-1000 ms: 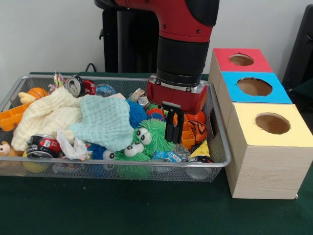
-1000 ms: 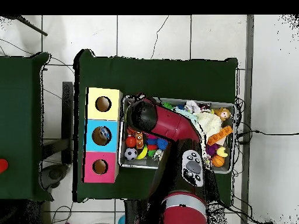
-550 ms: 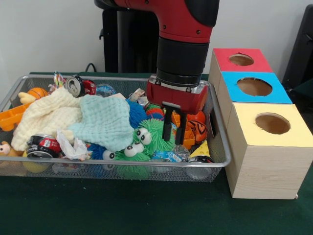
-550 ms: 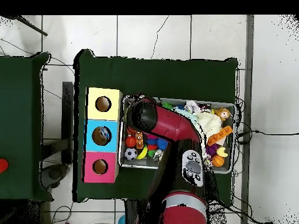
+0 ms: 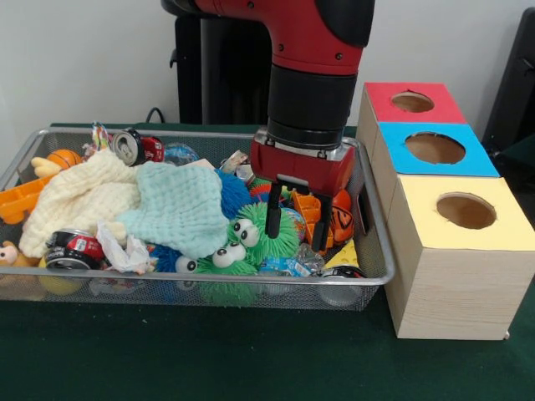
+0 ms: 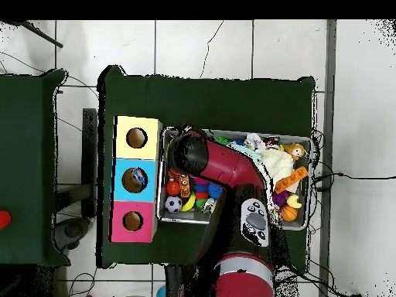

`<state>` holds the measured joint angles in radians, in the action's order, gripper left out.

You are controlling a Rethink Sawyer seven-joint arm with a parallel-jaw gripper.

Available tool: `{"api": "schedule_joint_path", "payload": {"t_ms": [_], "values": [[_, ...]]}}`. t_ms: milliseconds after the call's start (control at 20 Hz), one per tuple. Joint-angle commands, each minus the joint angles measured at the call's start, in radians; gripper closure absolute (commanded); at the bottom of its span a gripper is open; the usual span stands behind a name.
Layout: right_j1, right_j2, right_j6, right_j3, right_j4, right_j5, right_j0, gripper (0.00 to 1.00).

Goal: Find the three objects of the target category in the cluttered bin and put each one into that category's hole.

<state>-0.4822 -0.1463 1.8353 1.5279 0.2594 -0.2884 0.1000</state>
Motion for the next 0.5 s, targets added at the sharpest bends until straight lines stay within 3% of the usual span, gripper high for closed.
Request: {"api": "schedule_joint_path", "payload": {"t_ms": [50, 500], "values": [[0.039, 0.062, 0.184, 0.058, 0.012, 0.034, 0.018, 0.00], [0.045, 0.065, 0.184, 0.059, 0.008, 0.052, 0.020, 0.00]]}}
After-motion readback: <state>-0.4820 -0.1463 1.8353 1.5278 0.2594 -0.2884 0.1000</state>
